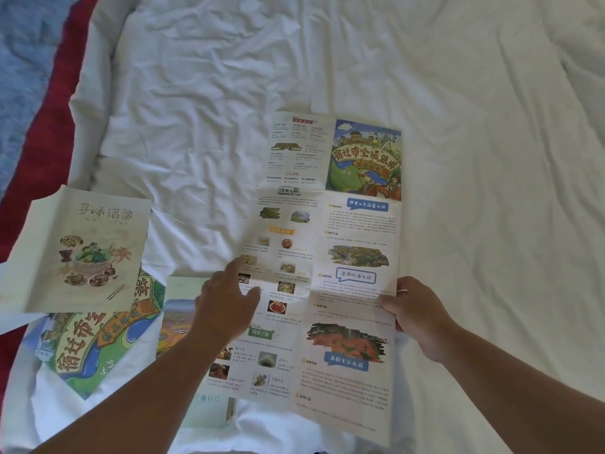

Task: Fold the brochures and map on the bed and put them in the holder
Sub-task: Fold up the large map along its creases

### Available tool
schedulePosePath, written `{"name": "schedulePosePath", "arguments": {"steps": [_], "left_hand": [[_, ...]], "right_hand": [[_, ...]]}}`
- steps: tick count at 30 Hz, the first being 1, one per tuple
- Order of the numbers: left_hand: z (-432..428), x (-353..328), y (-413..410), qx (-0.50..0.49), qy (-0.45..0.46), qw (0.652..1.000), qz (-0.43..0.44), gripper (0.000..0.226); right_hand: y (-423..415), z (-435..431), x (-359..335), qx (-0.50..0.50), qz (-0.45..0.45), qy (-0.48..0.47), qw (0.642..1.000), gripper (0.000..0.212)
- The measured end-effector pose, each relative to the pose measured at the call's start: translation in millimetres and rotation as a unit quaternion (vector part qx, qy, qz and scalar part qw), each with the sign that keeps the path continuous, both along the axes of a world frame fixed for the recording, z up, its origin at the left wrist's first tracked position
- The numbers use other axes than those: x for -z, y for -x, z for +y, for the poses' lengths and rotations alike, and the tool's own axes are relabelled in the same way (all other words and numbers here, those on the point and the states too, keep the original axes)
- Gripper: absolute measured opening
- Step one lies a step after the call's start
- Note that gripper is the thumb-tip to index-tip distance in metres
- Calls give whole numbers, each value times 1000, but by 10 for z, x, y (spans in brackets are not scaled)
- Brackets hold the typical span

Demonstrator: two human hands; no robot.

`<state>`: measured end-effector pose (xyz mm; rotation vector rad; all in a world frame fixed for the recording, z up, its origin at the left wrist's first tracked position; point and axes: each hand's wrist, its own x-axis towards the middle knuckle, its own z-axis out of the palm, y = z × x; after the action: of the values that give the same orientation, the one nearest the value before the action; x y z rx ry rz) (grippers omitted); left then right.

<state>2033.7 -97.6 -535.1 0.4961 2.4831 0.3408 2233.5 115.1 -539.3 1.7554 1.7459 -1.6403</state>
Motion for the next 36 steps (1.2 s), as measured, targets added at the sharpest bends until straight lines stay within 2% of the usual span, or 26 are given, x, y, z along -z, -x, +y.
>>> {"name": "schedulePosePath", "arguments": {"steps": [7, 9, 11, 12, 14, 16, 19, 22, 28, 36], "left_hand": [[108, -157, 44, -108, -78, 991, -10, 61], [110, -205, 39, -121, -81, 989, -27, 50], [108, -244, 22, -123, -90, 988, -39, 39], [109, -263, 11, -123, -93, 987, -42, 38], [103, -283, -8, -123, -102, 986, -50, 39], [91, -285, -20, -128, -115, 983, -56, 40], [47, -247, -29, -113, -134, 984, -37, 40], [1, -208, -48, -107, -148, 982, -37, 41], [-23, -195, -97, -110, -185, 974, -76, 40], [121, -454, -321, -44, -240, 966, -81, 49]], "right_hand": [[-36, -12, -50, -31, -28, -18, 999, 22], [-69, -39, -81, -51, -38, -21, 998, 37], [-69, -74, -111, -114, -64, -63, 989, 63], [-41, -77, -113, -161, -82, -112, 977, 75], [97, -41, -83, -265, -107, -240, 928, 94], [346, 49, -53, -338, -89, -322, 880, 106], [772, 217, -8, -429, -54, -344, 833, 112], [1072, 297, 47, -499, -70, -330, 798, 120], [1282, 309, 168, -536, -114, -279, 789, 132], [1106, 276, 171, -536, -96, -293, 785, 125]]}}
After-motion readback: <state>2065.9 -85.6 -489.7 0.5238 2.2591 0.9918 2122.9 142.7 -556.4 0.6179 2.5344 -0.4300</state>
